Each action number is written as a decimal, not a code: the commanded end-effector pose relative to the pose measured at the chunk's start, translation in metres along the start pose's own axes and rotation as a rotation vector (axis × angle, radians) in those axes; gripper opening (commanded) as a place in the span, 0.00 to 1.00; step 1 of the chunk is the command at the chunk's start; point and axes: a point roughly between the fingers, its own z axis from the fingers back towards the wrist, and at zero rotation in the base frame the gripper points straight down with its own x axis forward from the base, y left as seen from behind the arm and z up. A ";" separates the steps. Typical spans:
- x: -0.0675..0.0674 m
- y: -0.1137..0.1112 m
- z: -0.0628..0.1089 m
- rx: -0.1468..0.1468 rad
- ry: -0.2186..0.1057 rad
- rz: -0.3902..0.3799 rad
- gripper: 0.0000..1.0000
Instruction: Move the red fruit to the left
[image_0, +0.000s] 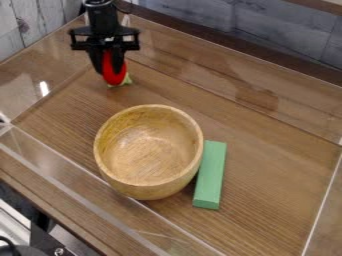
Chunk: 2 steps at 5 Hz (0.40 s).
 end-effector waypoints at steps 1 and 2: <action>0.010 0.009 0.010 0.012 -0.056 0.065 1.00; 0.006 0.011 0.003 0.020 -0.049 0.123 1.00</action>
